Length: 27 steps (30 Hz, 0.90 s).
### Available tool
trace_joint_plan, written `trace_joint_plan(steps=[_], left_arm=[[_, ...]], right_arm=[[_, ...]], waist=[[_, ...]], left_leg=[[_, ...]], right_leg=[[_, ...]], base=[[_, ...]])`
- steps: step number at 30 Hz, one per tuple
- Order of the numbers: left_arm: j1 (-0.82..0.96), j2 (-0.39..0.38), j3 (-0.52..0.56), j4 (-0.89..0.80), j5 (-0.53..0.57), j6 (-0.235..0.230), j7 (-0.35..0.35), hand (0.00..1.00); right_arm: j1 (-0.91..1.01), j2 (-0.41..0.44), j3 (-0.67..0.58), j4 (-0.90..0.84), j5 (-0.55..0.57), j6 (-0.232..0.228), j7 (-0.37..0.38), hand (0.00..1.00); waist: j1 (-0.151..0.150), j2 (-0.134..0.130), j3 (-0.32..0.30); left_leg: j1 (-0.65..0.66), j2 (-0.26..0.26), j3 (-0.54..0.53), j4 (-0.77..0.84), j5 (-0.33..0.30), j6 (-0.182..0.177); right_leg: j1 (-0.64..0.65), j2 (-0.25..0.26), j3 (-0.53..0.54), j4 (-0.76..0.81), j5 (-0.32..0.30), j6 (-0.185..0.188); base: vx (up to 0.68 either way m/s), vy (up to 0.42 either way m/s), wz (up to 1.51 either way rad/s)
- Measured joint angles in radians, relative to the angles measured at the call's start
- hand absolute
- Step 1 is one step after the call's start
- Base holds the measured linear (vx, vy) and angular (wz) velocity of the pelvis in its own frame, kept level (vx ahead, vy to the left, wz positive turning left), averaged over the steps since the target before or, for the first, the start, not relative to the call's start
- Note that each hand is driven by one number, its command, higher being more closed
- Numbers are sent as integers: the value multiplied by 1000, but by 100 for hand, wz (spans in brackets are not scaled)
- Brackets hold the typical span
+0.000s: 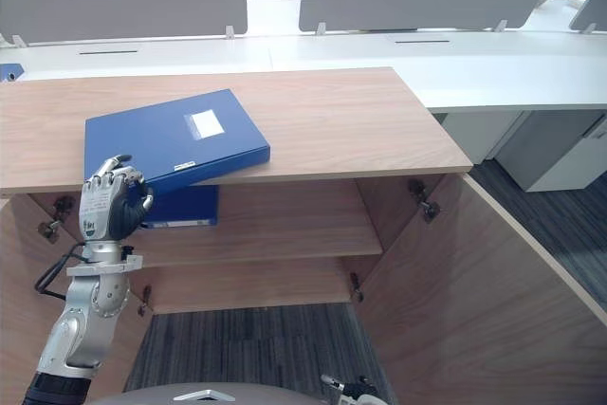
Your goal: Walk over to the cabinet, pick up the folder, carry it to the office cabinet, place the folder inside the office cabinet, then close the office cabinet door
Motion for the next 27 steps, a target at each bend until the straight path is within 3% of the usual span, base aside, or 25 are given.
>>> trace_joint_plan(steps=[11, 27], left_arm=[[26, -15, -30, -19, -66, -41, -23, 0], [62, -17, -30, -60, -73, -39, -26, 0]], right_arm=[[1, -1, 2, 2, 0, 0, 0, 0], [1, -9, 10, 4, -1, 0, 0, 0]], waist=[[3, 1, 0], [4, 14, -2]], left_leg=[[0, 0, 0, 0, 0, 0], [0, 0, 0, 0, 0, 0]], right_leg=[[0, 0, 0, 0, 0, 0], [0, 0, 0, 1, 0, 0]], base=[[0, 0, 0], [0, 0, 0]])
